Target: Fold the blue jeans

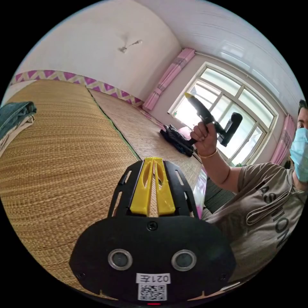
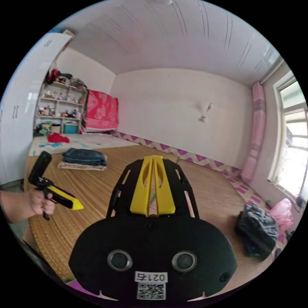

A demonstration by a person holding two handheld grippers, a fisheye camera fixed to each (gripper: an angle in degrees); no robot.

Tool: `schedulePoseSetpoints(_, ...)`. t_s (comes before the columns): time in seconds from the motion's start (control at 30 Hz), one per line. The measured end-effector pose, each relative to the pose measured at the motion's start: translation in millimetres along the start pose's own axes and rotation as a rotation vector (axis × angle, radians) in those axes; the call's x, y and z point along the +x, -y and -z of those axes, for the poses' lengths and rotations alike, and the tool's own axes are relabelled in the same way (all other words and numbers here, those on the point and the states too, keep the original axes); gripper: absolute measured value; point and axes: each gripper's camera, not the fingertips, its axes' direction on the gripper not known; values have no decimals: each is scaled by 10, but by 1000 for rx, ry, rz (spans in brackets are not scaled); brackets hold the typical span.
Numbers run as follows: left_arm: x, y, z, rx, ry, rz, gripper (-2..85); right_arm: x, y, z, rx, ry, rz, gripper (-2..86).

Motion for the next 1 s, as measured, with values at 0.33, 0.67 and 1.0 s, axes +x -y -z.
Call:
schedulePoseSetpoints(0.33,-308,-897,21,268,-293,-109,-10,-2314,1540,-2110,-239,427,148,-3)
schedulePoseSetpoints(0.67,-514,-1542,54,515,-634,-239,-10,-5050,2374,-3355,-291,723,725,97)
schedulePoseSetpoints(1.0,-529,-2070,-17,684,-710,-350,-10,-6681,2835,-3905,-298,677,1053,134)
